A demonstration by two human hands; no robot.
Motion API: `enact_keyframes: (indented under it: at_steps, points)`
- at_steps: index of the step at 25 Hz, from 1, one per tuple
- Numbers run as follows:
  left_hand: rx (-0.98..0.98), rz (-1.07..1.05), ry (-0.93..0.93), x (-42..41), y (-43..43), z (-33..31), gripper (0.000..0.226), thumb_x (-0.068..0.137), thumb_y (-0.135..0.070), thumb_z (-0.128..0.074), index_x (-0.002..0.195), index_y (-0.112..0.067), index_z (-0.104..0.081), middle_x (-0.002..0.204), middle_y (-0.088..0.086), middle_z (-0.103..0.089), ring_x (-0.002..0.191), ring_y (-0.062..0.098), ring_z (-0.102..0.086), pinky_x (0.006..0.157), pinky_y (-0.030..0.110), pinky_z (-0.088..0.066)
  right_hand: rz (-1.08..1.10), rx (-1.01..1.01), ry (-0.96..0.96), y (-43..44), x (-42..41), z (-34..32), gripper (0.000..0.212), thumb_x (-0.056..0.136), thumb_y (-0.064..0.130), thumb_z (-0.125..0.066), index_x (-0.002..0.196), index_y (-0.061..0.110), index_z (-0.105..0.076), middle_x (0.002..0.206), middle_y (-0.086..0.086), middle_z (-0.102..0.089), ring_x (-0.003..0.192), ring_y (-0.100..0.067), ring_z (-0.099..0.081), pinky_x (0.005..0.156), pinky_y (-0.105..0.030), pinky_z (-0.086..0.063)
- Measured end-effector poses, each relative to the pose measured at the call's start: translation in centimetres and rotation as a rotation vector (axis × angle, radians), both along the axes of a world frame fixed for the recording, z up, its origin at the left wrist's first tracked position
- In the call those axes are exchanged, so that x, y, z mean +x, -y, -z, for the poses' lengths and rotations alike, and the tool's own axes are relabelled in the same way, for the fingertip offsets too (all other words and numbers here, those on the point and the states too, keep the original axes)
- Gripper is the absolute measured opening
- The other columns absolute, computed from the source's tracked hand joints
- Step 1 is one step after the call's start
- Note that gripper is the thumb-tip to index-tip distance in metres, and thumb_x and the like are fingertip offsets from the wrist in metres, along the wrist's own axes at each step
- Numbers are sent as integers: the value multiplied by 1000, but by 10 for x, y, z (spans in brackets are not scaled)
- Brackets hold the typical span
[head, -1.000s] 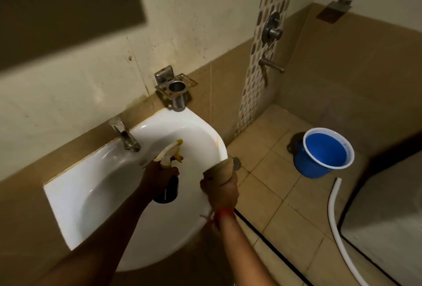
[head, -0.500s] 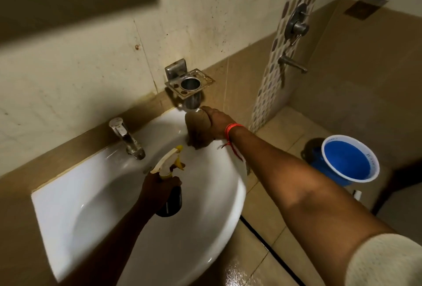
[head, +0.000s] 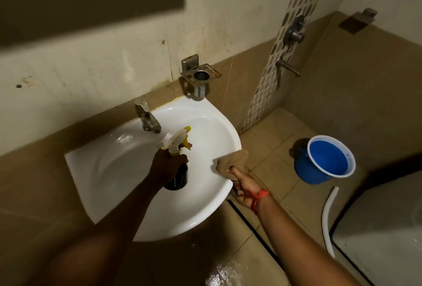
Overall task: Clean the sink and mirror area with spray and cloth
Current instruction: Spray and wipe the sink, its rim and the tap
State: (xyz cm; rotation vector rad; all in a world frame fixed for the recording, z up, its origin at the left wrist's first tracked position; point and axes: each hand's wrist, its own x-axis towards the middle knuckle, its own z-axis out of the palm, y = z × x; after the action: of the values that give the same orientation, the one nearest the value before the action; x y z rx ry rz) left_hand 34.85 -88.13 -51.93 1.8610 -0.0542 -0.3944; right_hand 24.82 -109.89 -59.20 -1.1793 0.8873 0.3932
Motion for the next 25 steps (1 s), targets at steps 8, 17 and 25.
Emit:
enact_keyframes:
  at_steps: [8,17,25]
  points:
    - [-10,-76,67,-15,-12,5,57,74,0,-71,85,-56,-69,110,0,-76,103,27,-69,91,47,-55,-71,-1083,-65,-25,52,-18,98,71,29,-76,148,5,-21,136,-19,-48,120,-36,-54,104,-39,-46]
    - [-24,-364,-51,0,-6,36,35,81,5,-72,107,-16,-65,82,-9,-69,77,18,-65,63,25,-51,-505,-1751,356,-5,217,12,69,92,53,-40,144,8,-42,147,-18,-45,135,-41,-42,115,-57,-27]
    - [51,-442,37,-15,-46,41,30,74,-3,-71,90,-29,-70,101,-16,-75,97,-6,-66,83,24,-50,-856,-1344,1395,-97,246,9,47,89,48,-50,123,20,-63,116,-3,-66,121,-24,-54,115,-46,-29]
